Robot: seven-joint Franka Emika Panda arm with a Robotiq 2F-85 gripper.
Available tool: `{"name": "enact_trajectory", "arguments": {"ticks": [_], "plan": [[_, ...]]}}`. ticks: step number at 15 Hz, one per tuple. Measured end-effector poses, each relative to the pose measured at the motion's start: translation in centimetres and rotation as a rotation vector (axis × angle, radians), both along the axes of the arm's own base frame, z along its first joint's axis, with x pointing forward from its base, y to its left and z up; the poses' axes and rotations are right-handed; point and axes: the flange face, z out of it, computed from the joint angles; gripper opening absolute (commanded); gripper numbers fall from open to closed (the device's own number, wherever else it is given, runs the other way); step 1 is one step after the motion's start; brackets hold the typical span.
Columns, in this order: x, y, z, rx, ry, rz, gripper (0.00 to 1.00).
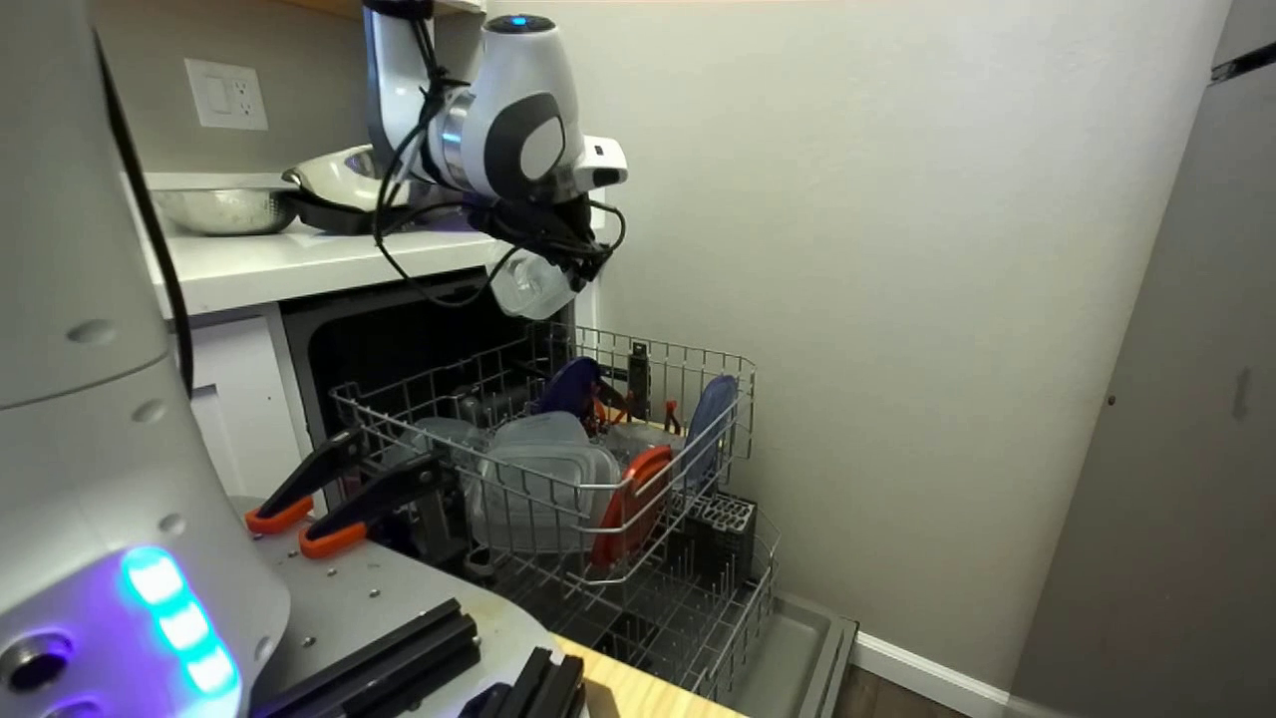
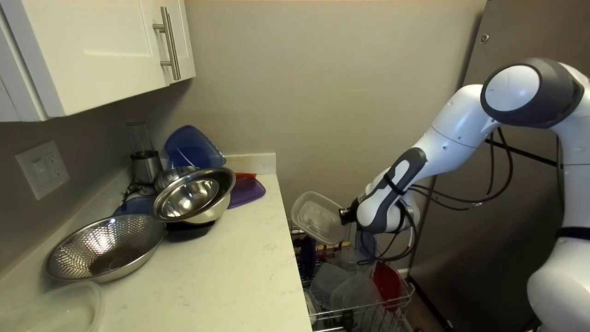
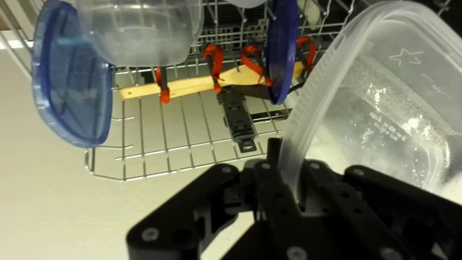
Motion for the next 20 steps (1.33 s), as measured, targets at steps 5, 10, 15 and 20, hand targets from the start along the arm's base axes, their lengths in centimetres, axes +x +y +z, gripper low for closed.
{"name": "enact_trajectory", "arguments": {"ticks": [5, 10, 15, 20], "plan": [[-2.5, -3.7, -0.3, -0.205, 0.022, -0.088, 0.04], [-5.0, -3.7, -2.7, -0.376, 0.071, -0.096, 0.04], [-8.1, 0.6, -5.8, -0.487, 0.086, -0.068, 0.04], [-9.2, 0.0, -5.1, -0.641, 0.023, -0.117, 0.04]]}}
